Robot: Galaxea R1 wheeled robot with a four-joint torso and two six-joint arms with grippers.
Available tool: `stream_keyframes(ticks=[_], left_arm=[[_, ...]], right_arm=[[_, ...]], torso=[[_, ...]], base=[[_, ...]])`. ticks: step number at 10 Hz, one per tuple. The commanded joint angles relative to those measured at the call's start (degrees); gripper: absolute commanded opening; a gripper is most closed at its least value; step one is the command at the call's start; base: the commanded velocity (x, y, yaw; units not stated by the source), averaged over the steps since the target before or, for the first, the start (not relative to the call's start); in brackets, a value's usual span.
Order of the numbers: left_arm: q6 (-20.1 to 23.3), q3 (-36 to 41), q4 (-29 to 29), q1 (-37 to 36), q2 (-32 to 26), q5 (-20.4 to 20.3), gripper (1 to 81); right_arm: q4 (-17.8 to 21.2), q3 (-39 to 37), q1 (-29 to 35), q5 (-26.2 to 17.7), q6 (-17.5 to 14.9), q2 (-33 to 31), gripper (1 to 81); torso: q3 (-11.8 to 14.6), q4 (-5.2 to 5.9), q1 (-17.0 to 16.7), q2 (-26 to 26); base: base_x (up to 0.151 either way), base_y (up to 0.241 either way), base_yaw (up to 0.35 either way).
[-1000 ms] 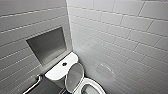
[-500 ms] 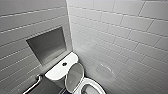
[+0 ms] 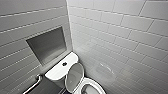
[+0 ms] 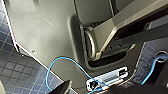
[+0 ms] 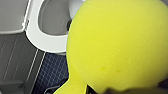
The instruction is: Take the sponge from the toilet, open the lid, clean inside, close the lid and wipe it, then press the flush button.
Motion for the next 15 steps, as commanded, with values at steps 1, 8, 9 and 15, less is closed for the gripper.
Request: stream_keyframes(ticks=[1, 8, 9, 15], left_arm=[[0.2, 0.3, -0.6, -0.1, 0.6, 4.4, 81.1], [0.1, 0.3, -0.8, 0.0, 0.5, 4.4, 81.1], [0.1, 0.3, -0.8, 0.0, 0.6, 4.4, 81.1], [0.1, 0.3, -0.9, 0.1, 0.7, 4.4, 81.1]], right_arm=[[2.6, 4.5, 4.4, -3.3, 0.3, -5.2, 1.0], [3.1, 1.3, 18.3, -9.9, 1.0, -5.0, 1.0], [2.6, 0.6, 19.9, -10.1, 1.0, -4.1, 1.0], [2.0, -2.4, 25.7, -14.5, 1.0, 1.6, 1.0]], torso=[[0.0, 0.00, 0.0, 0.0], [-1.8, 0.00, 0.0, 0.0], [-3.0, 0.00, 0.0, 0.0], [-11.3, 1.54, 0.0, 0.1]], base=[[0.000, 0.000, 0.000], [0.000, 0.000, 0.000], [0.000, 0.000, 0.000], [0.000, 0.000, 0.000]])
